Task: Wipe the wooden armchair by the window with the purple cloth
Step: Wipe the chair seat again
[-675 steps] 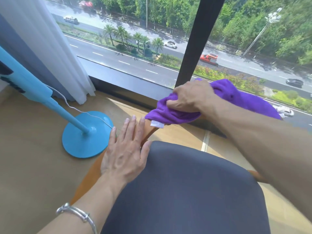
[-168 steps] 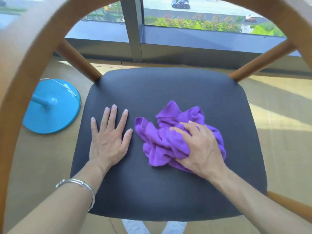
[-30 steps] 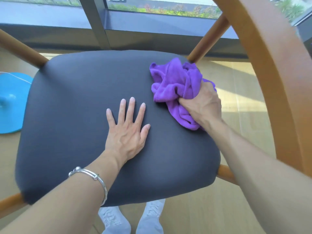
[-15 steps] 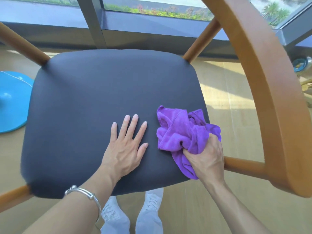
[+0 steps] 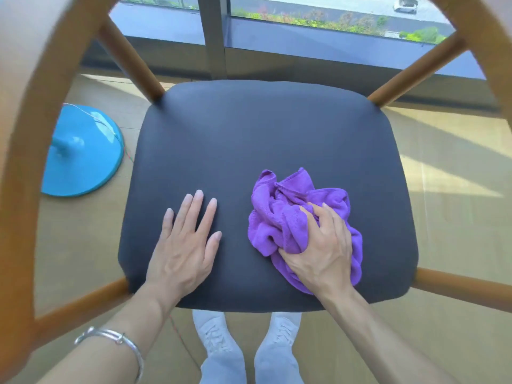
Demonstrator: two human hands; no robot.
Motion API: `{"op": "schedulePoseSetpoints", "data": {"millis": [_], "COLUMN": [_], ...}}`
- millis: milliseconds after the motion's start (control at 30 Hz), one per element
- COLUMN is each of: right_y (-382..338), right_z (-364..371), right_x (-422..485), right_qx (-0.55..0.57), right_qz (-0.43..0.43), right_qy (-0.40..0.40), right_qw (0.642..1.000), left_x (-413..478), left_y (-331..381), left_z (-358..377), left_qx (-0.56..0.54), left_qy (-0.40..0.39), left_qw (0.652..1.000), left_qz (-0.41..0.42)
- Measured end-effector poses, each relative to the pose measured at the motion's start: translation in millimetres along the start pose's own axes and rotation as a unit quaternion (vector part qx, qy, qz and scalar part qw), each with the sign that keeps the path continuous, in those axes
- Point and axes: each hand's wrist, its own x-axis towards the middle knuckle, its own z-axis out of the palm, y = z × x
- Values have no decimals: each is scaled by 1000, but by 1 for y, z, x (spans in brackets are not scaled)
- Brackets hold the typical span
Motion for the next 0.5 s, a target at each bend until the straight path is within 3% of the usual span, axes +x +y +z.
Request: {"op": "schedulePoseSetpoints", "data": {"millis": [233, 333, 500], "right_y": [-76, -103, -134], "right_z": [46, 62, 80], "right_x": [22, 33, 61], "right_qx": [4, 0, -13], "right_qz": [-130, -143, -143], "right_qy": [-69, -95, -117], "right_qw": [989, 985, 983], "left_x": [-7, 7, 12], "left_y": [-34, -35, -28], "left_z": [-5, 0, -12], "left_qx": [-93, -103, -263], "left_qy": [12, 16, 97], "left_qw": [971, 959, 896], "left_qz": [-220, -264, -345]}}
